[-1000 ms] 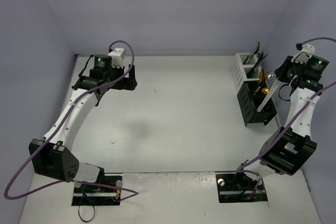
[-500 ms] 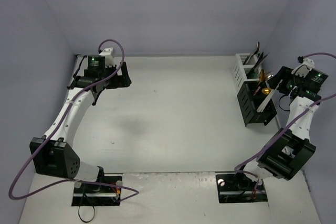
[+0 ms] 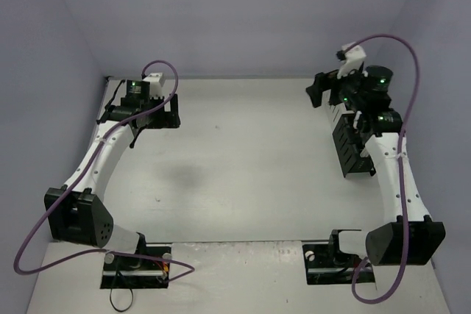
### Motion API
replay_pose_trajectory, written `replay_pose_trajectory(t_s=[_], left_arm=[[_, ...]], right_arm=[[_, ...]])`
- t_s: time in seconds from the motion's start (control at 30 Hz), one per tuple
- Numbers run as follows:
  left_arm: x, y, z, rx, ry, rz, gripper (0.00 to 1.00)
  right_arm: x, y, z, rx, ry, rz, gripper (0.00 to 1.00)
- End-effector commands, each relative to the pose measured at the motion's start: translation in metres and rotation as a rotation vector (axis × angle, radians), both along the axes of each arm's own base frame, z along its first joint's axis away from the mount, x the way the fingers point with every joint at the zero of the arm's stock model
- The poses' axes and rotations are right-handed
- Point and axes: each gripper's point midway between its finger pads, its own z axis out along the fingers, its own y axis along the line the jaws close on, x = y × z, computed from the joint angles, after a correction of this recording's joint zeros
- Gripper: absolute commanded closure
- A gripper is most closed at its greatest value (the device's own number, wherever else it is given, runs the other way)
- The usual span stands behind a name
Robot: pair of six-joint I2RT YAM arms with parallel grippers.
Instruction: Sort the eating utensils into containers
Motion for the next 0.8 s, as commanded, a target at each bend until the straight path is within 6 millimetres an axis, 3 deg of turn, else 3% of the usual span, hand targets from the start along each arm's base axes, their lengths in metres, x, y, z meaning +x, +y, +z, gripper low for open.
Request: replay_pose_trajectory(t_s=[0.0,0.1,0.4,0.6,0.77], left_arm=[[0.001,0.021,0.024,0.092,-0.065,0.036,0.10],[-0.004,0.030,0.014,0.125,-0.044,0.062,0.10],[-0.013,0.042,-0.005,0.189,-0.017,0.068,0.10],[-0.012,0.043,-0.012,0.204,0.004,0.067,0.10],[-0.012,0.041,-0.004,0.188,-0.019,0.065,0.10]], right_arm=[[0.027,0.030,-0.030,-0.065,0.050,-0.011,0.03],[0.045,0.046,-0.064,-0.068,0.138,-0.012,0.02],[0.058,0.077,-0.127,-0.061,0.274,-0.041,0.01],[0.060,0.085,-0.126,-0.061,0.249,-0.051,0.00],[0.055,0.088,-0.119,-0.058,0.235,-0.043,0.00]])
